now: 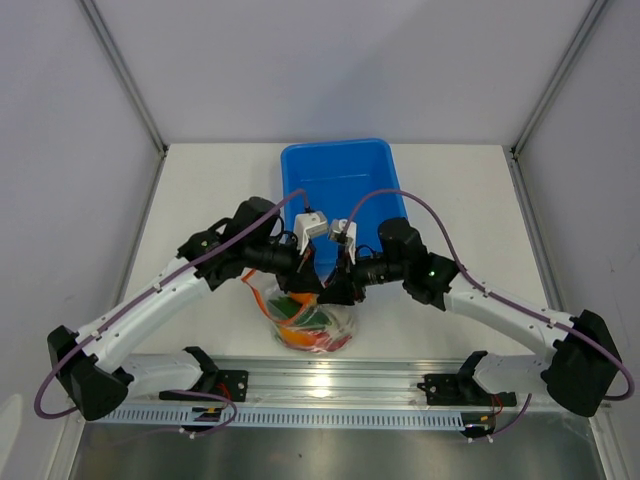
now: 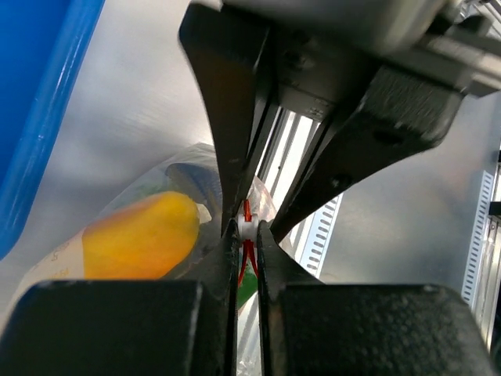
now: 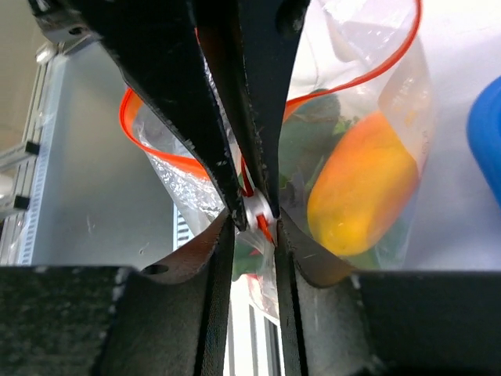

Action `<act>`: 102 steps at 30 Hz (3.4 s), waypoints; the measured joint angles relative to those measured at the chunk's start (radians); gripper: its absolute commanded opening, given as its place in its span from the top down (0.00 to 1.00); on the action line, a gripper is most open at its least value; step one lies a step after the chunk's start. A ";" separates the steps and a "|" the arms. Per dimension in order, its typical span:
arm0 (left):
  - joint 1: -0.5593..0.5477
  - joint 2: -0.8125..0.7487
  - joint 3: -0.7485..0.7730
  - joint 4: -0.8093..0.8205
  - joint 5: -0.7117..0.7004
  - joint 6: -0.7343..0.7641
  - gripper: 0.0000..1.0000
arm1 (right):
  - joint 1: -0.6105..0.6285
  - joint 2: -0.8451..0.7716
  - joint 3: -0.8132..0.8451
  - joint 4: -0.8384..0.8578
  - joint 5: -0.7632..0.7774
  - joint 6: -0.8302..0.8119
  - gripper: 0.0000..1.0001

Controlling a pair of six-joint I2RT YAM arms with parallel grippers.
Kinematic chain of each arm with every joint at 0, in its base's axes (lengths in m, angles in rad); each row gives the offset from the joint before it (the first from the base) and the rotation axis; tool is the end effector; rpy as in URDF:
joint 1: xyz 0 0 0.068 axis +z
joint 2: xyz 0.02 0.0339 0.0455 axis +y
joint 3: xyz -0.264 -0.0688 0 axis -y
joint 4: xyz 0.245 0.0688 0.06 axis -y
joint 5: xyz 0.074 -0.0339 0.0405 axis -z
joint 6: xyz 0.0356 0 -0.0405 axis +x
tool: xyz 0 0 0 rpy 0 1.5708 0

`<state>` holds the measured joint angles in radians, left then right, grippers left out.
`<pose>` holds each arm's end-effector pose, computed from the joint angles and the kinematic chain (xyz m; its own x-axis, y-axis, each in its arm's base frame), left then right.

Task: Place the food in the zip-top bag and seal the zipper
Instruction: Zip the zipper food storage bag at the center of the board.

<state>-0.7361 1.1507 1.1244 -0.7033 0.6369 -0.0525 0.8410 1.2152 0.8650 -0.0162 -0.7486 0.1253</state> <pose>0.1602 -0.1737 0.3397 -0.5389 0.4313 -0.7236 0.8412 0.3212 -0.4350 0.1634 0.2191 0.2974 -0.3582 -0.2631 -0.8958 -0.9323 0.0481 0.3586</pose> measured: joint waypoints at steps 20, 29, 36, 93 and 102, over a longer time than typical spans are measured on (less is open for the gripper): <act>-0.001 0.013 0.032 -0.023 0.019 0.035 0.74 | -0.058 0.018 0.006 0.015 -0.064 0.016 1.00; -0.002 0.015 0.037 -0.024 -0.030 0.036 0.99 | -0.087 -0.017 -0.034 0.100 -0.027 0.134 1.00; -0.002 0.014 0.037 -0.025 -0.055 0.036 0.80 | -0.085 -0.022 -0.064 0.153 -0.002 0.170 1.00; -0.002 -0.040 0.047 -0.072 -0.111 0.075 0.57 | -0.117 0.078 -0.003 0.216 -0.192 0.170 1.00; 0.012 -0.058 0.047 0.002 -0.052 0.047 0.60 | -0.117 0.057 -0.006 0.216 -0.192 0.170 1.00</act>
<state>-0.7238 1.0924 1.1717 -0.7013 0.5846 -0.0055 0.7242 1.2720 0.8585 0.1997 -0.9409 0.2951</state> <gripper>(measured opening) 0.411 0.002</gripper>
